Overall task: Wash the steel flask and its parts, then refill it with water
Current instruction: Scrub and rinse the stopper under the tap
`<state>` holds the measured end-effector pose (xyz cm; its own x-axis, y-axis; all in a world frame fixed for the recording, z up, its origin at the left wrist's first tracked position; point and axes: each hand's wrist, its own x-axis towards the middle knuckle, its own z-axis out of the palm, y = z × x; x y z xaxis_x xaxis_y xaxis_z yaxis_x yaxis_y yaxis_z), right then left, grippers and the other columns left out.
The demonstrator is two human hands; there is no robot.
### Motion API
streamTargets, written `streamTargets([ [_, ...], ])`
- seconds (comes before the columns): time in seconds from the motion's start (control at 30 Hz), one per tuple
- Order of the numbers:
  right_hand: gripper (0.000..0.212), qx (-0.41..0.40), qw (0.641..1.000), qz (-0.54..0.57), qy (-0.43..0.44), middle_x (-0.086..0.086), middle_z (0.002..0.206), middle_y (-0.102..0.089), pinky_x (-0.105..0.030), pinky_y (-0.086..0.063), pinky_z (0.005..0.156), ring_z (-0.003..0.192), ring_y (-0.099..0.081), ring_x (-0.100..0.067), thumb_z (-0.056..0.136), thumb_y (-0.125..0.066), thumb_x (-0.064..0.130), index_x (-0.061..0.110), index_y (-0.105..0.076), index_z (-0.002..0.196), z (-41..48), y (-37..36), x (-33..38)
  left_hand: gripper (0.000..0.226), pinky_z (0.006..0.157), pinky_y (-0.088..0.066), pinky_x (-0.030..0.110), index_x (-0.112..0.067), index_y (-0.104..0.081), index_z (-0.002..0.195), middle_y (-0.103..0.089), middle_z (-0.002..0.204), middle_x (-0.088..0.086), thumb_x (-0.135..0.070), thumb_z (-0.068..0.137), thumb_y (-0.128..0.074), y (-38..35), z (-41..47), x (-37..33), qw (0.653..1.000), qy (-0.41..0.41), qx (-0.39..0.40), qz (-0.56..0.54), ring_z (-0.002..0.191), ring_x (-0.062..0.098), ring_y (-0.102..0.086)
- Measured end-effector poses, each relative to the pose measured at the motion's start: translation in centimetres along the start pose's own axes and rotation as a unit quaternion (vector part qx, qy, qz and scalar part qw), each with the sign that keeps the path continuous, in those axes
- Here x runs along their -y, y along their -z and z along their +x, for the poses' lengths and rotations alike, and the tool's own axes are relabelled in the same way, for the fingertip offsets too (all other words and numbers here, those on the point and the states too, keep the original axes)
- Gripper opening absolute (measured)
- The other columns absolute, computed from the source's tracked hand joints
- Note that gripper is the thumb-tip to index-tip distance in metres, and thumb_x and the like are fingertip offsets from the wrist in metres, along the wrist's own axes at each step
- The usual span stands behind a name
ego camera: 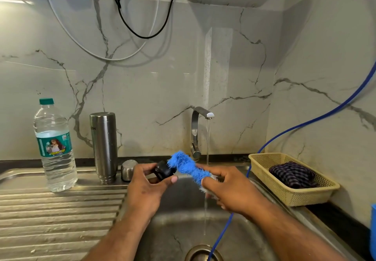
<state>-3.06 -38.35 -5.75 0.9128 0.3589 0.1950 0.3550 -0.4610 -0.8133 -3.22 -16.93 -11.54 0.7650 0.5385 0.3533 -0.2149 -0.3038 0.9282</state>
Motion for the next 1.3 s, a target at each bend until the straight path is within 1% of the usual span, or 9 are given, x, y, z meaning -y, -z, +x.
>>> streamTargets([
  [0.1, 0.046, -0.016, 0.998, -0.048, 0.025, 0.016, 0.106, -0.069, -0.012, -0.042, 0.047, 0.053, -0.056, 0.007, 0.098, -0.064, 0.035, 0.049, -0.055, 0.14, -0.3, -0.5, 0.2, 0.073, 0.077, -0.053, 0.025, -0.027, -0.055, 0.119, -0.064, 0.108, -0.009, -0.04, 0.06, -0.096, -0.4, -0.2, -0.2, 0.999, -0.015, -0.006, 0.038, 0.096, 0.009, -0.063],
  [0.2, 0.047, -0.024, 0.996, -0.084, 0.012, 0.017, 0.109, -0.064, -0.01, -0.041, 0.047, 0.055, -0.057, 0.005, 0.097, -0.063, 0.039, 0.053, -0.05, 0.141, -0.5, -0.5, 0.1, 0.073, 0.067, -0.047, 0.017, -0.027, -0.053, 0.118, -0.063, 0.107, -0.008, -0.039, 0.06, -0.096, 0.0, 0.0, -0.6, 0.998, -0.022, -0.044, 0.039, 0.089, 0.005, -0.061],
  [0.47, 0.045, -0.013, 0.997, -0.067, -0.023, 0.007, 0.094, -0.067, -0.014, -0.041, 0.046, 0.051, -0.053, -0.002, 0.1, -0.06, 0.037, 0.042, -0.053, 0.144, -0.3, -0.8, -0.7, 0.07, 0.067, -0.039, 0.014, -0.016, -0.054, 0.111, -0.049, 0.099, -0.008, -0.026, 0.058, -0.098, 0.0, -0.8, -1.4, 0.959, -0.201, -0.057, 0.189, 0.086, 0.014, -0.056],
  [0.6, 0.042, 0.008, 0.998, -0.048, -0.049, -0.001, 0.078, -0.067, -0.022, -0.043, 0.045, 0.048, -0.05, -0.006, 0.101, -0.058, 0.035, 0.038, -0.057, 0.142, -0.1, -0.5, -0.7, 0.069, 0.068, -0.035, 0.008, -0.013, -0.055, 0.11, -0.05, 0.1, -0.006, -0.022, 0.058, -0.098, 0.0, -0.8, -1.7, 0.951, -0.229, -0.049, 0.203, 0.088, 0.015, -0.056],
  [0.77, 0.044, 0.009, 0.997, -0.066, -0.044, 0.0, 0.079, -0.066, -0.02, -0.042, 0.044, 0.045, -0.049, -0.004, 0.101, -0.059, 0.035, 0.038, -0.055, 0.144, -0.1, -0.4, -1.0, 0.065, 0.063, -0.045, 0.018, -0.027, -0.052, 0.109, -0.061, 0.098, -0.007, -0.045, 0.062, -0.094, 0.0, -1.1, -2.2, 0.985, -0.092, -0.017, 0.143, 0.084, 0.008, -0.062],
  [0.83, 0.045, 0.005, 0.996, -0.077, -0.039, 0.002, 0.079, -0.066, -0.018, -0.04, 0.042, 0.044, -0.048, -0.004, 0.101, -0.059, 0.035, 0.039, -0.054, 0.145, -0.2, -0.4, -0.9, 0.066, 0.073, -0.055, 0.026, -0.025, -0.056, 0.111, -0.067, 0.1, -0.004, -0.051, 0.062, -0.092, 0.0, -1.2, -2.1, 0.999, -0.005, 0.023, 0.046, 0.089, 0.012, -0.068],
  [0.97, 0.045, -0.008, 0.997, -0.074, -0.035, 0.003, 0.075, -0.067, -0.018, -0.038, 0.039, 0.039, -0.044, -0.002, 0.101, -0.059, 0.035, 0.042, -0.053, 0.144, -0.2, -0.1, -0.7, 0.049, 0.085, -0.063, 0.034, -0.005, -0.062, 0.119, -0.075, 0.107, 0.017, -0.026, 0.079, -0.081, 0.3, -0.9, -2.2, 0.949, 0.133, 0.131, -0.254, 0.096, 0.026, -0.076],
  [1.1, 0.047, -0.048, 0.997, -0.062, -0.014, 0.006, 0.077, -0.066, -0.014, -0.038, 0.041, 0.038, -0.047, 0.001, 0.1, -0.058, 0.035, 0.043, -0.051, 0.146, -0.3, -0.2, -0.4, 0.039, 0.077, -0.063, 0.034, -0.003, -0.068, 0.118, -0.072, 0.108, 0.025, -0.031, 0.09, -0.065, 0.0, -1.7, -3.1, 0.921, 0.154, 0.207, -0.293, 0.088, 0.027, -0.071],
  [1.3, 0.042, -0.072, 0.997, 0.0, 0.035, 0.014, 0.065, -0.068, -0.024, -0.048, 0.05, 0.05, -0.052, -0.003, 0.097, -0.063, 0.035, 0.043, -0.06, 0.139, 0.0, -0.3, -0.1, 0.045, 0.069, -0.052, 0.034, -0.008, -0.068, 0.117, -0.057, 0.091, 0.015, -0.044, 0.092, -0.061, 0.7, -1.2, -3.3, 0.942, 0.125, 0.2, -0.241, 0.072, 0.018, -0.052],
])
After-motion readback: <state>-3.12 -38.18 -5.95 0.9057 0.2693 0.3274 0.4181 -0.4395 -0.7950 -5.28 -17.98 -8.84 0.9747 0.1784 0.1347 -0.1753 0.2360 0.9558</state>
